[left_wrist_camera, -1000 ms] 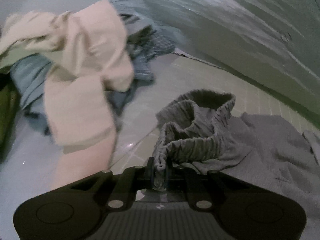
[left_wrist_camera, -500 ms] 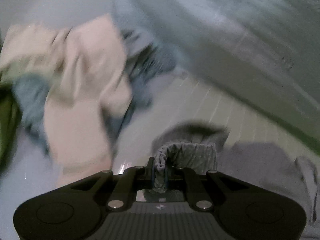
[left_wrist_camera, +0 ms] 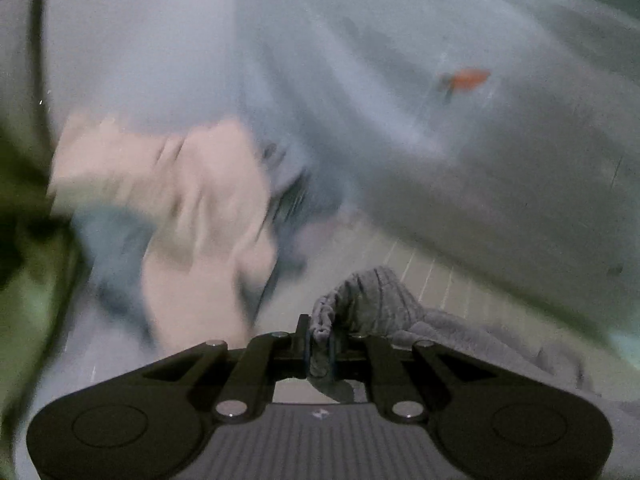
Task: Fold clothes
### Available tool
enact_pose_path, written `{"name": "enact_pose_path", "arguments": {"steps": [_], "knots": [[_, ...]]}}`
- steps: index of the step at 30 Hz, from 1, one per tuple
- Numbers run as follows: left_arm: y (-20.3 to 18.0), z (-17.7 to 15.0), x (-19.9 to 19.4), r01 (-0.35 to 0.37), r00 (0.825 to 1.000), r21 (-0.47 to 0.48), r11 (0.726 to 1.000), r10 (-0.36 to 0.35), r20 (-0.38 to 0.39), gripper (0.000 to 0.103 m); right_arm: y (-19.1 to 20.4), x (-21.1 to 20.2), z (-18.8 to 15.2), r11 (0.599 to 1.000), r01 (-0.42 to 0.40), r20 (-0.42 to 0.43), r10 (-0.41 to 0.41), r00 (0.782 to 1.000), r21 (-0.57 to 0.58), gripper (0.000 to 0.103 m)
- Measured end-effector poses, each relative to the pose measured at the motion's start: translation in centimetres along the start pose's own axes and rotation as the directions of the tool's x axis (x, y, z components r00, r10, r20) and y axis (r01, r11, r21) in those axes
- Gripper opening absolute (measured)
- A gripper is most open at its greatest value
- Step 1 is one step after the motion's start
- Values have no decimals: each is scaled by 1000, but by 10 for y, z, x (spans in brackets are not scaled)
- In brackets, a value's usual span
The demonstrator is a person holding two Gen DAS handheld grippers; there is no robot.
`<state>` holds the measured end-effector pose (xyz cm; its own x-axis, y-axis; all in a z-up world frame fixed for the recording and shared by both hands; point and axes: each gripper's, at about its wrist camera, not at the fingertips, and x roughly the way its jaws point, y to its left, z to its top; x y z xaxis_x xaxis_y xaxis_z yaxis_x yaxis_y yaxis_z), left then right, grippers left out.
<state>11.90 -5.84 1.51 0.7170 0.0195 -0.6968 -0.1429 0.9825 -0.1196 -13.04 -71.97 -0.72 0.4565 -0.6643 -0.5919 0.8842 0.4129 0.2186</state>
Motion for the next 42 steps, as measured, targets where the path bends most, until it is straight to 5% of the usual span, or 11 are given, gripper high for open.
{"name": "enact_pose_path", "arguments": {"steps": [6, 15, 24, 29, 30, 33, 37, 39, 42], "knots": [[49, -76, -5, -90, 981, -137, 986, 64, -183, 9, -46, 4, -81, 994, 104, -201, -93, 975, 44, 3], [67, -85, -21, -81, 987, -185, 979, 53, -149, 9, -63, -10, -94, 995, 94, -198, -83, 977, 44, 3], [39, -39, -10, -19, 999, -127, 992, 14, -41, 9, -9, 0, -45, 1000, -15, -93, 13, 996, -18, 3], [4, 15, 26, 41, 998, -76, 996, -38, 44, 9, 66, 42, -7, 982, -174, -42, 171, 984, -79, 4], [-4, 25, 32, 48, 997, -76, 996, -43, 65, 9, 82, 45, 2, 968, -240, -16, 240, 971, -72, 7], [-19, 35, 46, 41, 996, -96, 995, -34, 78, 9, 114, 46, 13, 939, -343, 39, 345, 938, -35, 65], [-28, 26, 66, 21, 999, -125, 992, -17, 31, 9, 127, 52, -7, 949, -305, 9, 307, 952, -79, 65], [-27, 17, 73, 3, 1000, -108, 994, -3, 3, 9, 121, 65, -31, 967, -230, -71, 223, 972, -109, 64], [-19, 6, 76, -17, 999, -115, 993, 14, -32, 9, 104, 83, -63, 983, -154, -185, 133, 974, -100, 59]]}}
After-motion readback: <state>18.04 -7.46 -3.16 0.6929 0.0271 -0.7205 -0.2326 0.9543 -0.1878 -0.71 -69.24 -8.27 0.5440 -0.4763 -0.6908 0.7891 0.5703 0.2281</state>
